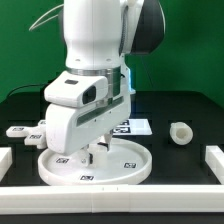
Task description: Assemble round table
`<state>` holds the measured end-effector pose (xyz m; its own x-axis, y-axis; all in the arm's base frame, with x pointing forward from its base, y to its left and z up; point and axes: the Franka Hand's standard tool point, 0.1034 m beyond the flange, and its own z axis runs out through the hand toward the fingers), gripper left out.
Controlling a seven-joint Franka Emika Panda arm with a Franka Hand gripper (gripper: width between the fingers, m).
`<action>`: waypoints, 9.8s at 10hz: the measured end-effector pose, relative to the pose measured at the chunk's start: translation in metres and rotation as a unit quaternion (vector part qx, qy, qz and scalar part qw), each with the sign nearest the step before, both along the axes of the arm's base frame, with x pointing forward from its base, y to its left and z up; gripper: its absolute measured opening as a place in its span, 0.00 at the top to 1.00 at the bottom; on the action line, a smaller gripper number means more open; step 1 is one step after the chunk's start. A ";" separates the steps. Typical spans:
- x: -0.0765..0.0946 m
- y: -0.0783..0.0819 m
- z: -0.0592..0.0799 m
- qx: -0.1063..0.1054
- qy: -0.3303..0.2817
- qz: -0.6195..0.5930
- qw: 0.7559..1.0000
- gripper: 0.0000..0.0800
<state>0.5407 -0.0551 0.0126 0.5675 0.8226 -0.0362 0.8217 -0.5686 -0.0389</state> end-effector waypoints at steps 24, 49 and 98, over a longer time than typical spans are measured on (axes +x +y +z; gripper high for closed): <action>0.032 0.098 0.000 0.012 -0.006 0.032 0.999 0.22; -0.034 0.149 0.042 0.026 -0.023 -0.459 0.888 0.19; 0.007 0.166 0.089 -0.076 0.251 -0.397 0.880 0.48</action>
Offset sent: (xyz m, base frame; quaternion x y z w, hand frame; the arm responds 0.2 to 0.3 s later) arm 0.0000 0.0000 0.0000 0.0000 0.0000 0.0000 1.0000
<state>0.5475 0.1110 0.1012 0.8426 0.1381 -0.5205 0.0640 -0.9854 -0.1579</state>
